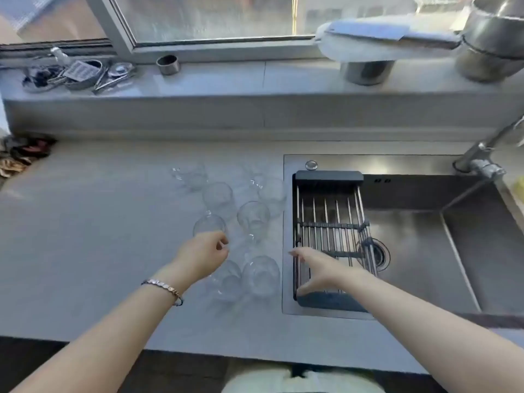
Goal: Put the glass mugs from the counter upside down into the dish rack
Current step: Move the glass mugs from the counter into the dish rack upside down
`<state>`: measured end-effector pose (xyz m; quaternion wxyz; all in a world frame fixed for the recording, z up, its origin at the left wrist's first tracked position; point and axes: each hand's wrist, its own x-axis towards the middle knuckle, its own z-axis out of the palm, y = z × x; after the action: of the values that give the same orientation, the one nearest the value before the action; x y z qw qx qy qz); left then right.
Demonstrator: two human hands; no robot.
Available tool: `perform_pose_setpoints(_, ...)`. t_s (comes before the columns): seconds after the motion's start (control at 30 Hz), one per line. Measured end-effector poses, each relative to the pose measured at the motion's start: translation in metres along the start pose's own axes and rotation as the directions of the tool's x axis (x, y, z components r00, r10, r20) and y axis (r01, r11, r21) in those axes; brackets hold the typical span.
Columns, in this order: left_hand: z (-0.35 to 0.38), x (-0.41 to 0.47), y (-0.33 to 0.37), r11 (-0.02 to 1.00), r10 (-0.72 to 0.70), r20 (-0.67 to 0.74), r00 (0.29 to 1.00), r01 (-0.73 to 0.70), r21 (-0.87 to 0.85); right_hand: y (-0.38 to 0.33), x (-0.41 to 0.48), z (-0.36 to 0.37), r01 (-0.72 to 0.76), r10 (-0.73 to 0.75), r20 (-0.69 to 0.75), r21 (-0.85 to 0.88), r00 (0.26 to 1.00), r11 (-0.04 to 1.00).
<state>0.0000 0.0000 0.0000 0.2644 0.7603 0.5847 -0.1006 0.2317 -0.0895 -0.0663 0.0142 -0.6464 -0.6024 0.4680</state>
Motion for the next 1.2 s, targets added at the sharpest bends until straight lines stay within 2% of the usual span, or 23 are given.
perform_pose_setpoints(0.13,0.009,0.001,-0.017,1.000,-0.014,-0.035,0.999,0.013,-0.016,-0.016,0.014,0.040,0.078,-0.072,-0.053,0.130,0.996,0.988)
perform_pose_setpoints(0.23,0.014,0.005,-0.021,0.996,0.022,-0.057,0.998,-0.026,-0.080,-0.026,0.024,0.063,0.098,-0.045,-0.177,0.303,0.983,0.948)
perform_pose_setpoints(0.3,0.016,0.009,-0.020,0.993,0.048,-0.080,0.996,-0.056,-0.099,-0.029,0.027,0.072,0.120,-0.025,-0.260,0.358,0.965,0.926)
perform_pose_setpoints(0.4,0.019,0.011,-0.015,0.995,0.066,-0.088,0.994,-0.072,-0.068,-0.025,0.023,0.074,0.114,0.001,-0.278,0.396,0.960,0.911)
perform_pose_setpoints(0.6,0.024,0.034,0.026,0.993,0.118,-0.178,0.977,-0.117,0.019,0.022,-0.005,0.028,0.003,0.087,-0.226,0.369,0.970,0.929)
perform_pose_setpoints(0.77,0.035,0.072,0.056,0.974,0.010,-0.103,0.995,0.013,0.228,0.057,-0.022,-0.028,-0.093,0.180,-0.233,0.342,0.956,0.935)
perform_pose_setpoints(0.93,0.033,0.074,0.070,0.983,-0.071,-0.131,0.989,0.092,0.160,0.082,-0.016,-0.078,-0.217,0.316,-0.284,0.332,0.905,0.918)
perform_pose_setpoints(1.1,0.022,0.057,0.093,0.994,0.018,-0.120,0.993,-0.004,0.112,0.087,0.043,-0.122,-0.281,0.340,-0.295,0.226,0.893,0.933)
perform_pose_setpoints(1.2,0.012,0.058,0.105,0.999,0.015,-0.133,0.991,-0.009,0.042,0.078,0.093,-0.133,-0.370,0.406,-0.248,0.181,0.879,0.911)
